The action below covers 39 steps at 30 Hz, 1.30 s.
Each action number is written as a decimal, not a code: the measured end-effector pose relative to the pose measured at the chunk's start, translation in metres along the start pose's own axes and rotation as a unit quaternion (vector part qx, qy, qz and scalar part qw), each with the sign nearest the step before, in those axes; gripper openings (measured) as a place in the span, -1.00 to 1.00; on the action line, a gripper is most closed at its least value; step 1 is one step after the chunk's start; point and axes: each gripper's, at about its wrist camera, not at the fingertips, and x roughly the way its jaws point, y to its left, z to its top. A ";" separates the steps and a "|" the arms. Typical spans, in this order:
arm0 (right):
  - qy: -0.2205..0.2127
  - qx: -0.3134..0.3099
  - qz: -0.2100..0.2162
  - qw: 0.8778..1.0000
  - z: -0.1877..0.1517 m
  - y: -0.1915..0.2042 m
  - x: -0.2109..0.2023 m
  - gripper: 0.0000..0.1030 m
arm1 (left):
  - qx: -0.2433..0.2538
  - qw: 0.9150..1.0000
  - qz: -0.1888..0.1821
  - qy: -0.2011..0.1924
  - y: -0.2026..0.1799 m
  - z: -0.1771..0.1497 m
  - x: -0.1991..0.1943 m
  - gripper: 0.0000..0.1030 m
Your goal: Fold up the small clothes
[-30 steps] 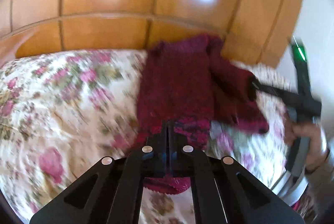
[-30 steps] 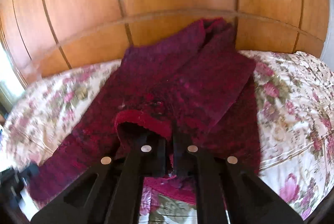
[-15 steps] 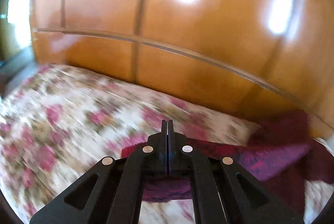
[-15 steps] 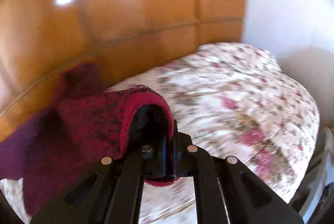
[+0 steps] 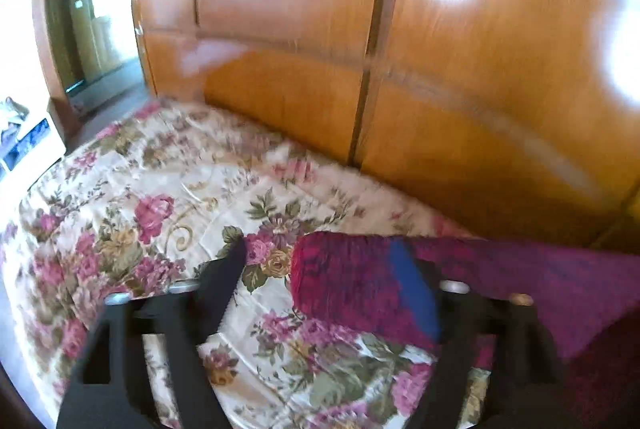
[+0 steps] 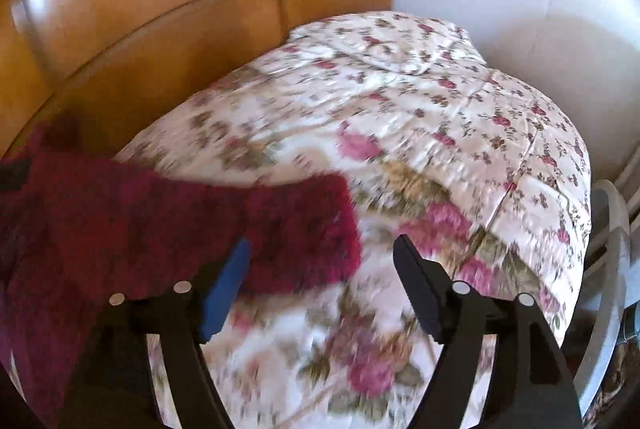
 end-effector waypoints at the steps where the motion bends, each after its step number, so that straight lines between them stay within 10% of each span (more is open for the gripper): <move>1: 0.003 -0.007 0.027 1.000 -0.013 0.005 -0.008 0.52 | -0.004 1.000 -0.026 -0.011 0.003 -0.011 -0.016 0.47; 5: 0.070 -0.039 0.163 0.983 -0.073 0.037 -0.024 0.56 | 0.039 0.985 -0.166 0.026 -0.006 -0.069 -0.051 0.47; 8: 0.132 -0.055 0.246 0.959 -0.116 0.070 -0.026 0.54 | 0.099 0.958 -0.250 0.103 -0.031 -0.123 -0.054 0.47; 13: 0.165 -0.077 0.291 0.939 -0.150 0.112 -0.029 0.33 | 0.102 0.903 -0.344 0.236 -0.075 -0.181 -0.034 0.47; 15: 0.165 -0.080 0.291 0.939 -0.154 0.122 -0.027 0.23 | 0.075 0.894 -0.359 0.259 -0.083 -0.188 -0.028 0.47; 17: 0.162 -0.085 0.286 0.941 -0.155 0.131 -0.025 -0.04 | 0.049 0.881 -0.382 0.274 -0.092 -0.189 -0.023 0.18; 18: 0.164 -0.088 0.287 0.940 -0.154 0.135 -0.025 -0.14 | 0.047 0.874 -0.388 0.290 -0.098 -0.190 -0.020 -0.54; 20: 0.162 -0.099 0.286 0.939 -0.153 0.138 -0.029 -0.45 | 0.050 0.877 -0.379 0.291 -0.103 -0.190 -0.019 -0.69; 29: 0.099 -0.184 0.324 0.923 -0.148 0.131 -0.106 -0.59 | 0.090 0.899 -0.375 0.206 -0.055 -0.172 -0.079 -0.79; 34: 0.114 -0.246 0.313 0.910 -0.187 0.106 -0.126 -0.59 | 0.079 0.901 -0.365 0.220 0.010 -0.206 -0.113 -0.79; 39: 0.138 -0.237 0.267 0.924 -0.207 0.060 -0.110 -0.59 | 0.072 0.901 -0.353 0.241 0.049 -0.257 -0.149 -0.80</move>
